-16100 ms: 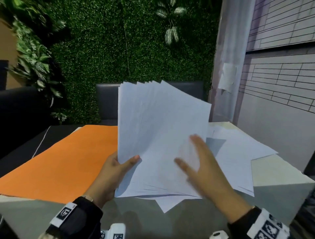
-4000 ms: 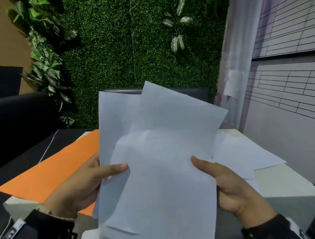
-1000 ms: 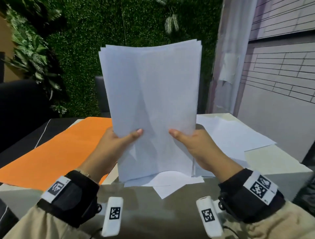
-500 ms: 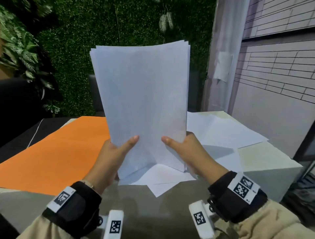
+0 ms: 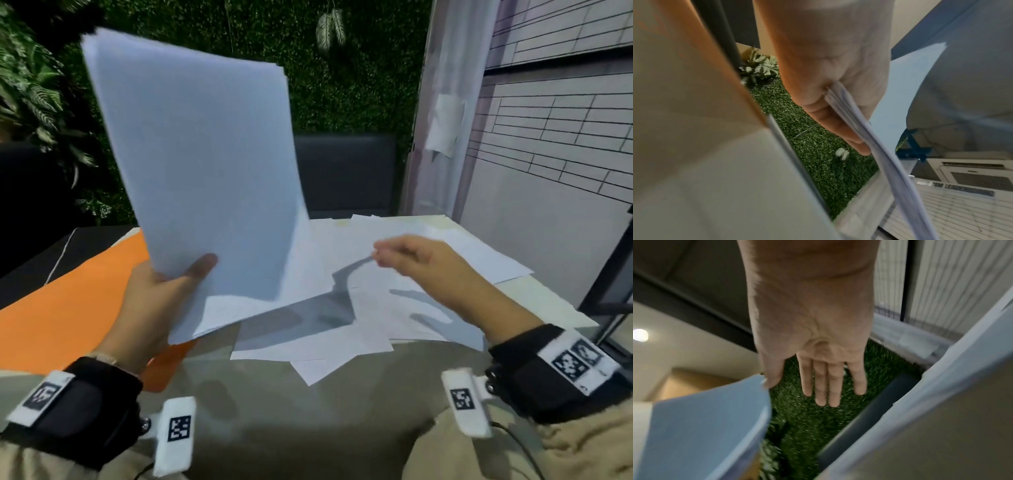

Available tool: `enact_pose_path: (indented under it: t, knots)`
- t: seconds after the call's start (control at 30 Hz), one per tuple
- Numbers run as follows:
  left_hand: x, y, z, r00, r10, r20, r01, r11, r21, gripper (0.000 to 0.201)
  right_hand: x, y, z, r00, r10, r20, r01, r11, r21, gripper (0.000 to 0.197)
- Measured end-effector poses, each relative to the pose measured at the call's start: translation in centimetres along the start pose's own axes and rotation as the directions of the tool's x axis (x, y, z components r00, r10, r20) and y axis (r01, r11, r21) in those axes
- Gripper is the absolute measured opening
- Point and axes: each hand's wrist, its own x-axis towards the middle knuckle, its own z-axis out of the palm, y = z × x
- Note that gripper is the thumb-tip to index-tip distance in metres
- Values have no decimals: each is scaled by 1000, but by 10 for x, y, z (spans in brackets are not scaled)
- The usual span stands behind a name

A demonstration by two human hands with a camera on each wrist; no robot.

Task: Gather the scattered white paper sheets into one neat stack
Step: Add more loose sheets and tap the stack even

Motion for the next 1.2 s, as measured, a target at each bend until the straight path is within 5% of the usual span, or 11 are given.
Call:
enact_pose_path:
  t: [0.13, 0.27, 0.47, 0.67, 0.87, 1.0, 1.1, 1.2]
  knots:
    - [-11, -16, -5, 1000, -20, 14, 20, 999, 29, 22, -25, 55, -7, 942, 202, 268, -29, 845, -535, 110]
    - [-11, -22, -5, 998, -64, 23, 65, 998, -22, 31, -35, 73, -4, 941, 174, 292, 56, 768, -639, 124]
    - [-14, -24, -8, 996, -64, 59, 66, 997, -31, 31, -41, 82, -10, 961, 122, 249, 49, 809, -586, 104]
    - [-11, -25, -9, 995, -71, 66, 71, 997, 9, 32, -55, 72, -27, 973, 93, 212, 21, 876, -481, 39]
    - [-9, -26, -9, 995, -83, 46, 85, 996, -29, 31, -61, 70, -45, 969, 103, 223, 1, 907, -422, 47]
    - [-9, -25, -8, 996, -85, 37, 86, 996, -20, 31, -62, 65, -47, 991, 66, 118, -9, 905, -425, 55]
    - [-10, -24, -7, 995, -86, 41, 88, 996, -32, 26, -61, 57, -43, 999, -23, 26, 33, 892, -451, 14]
    - [-9, -24, -7, 995, -94, 39, 95, 995, -41, 28, -62, 51, -43, 995, -94, -44, 60, 867, -494, 27]
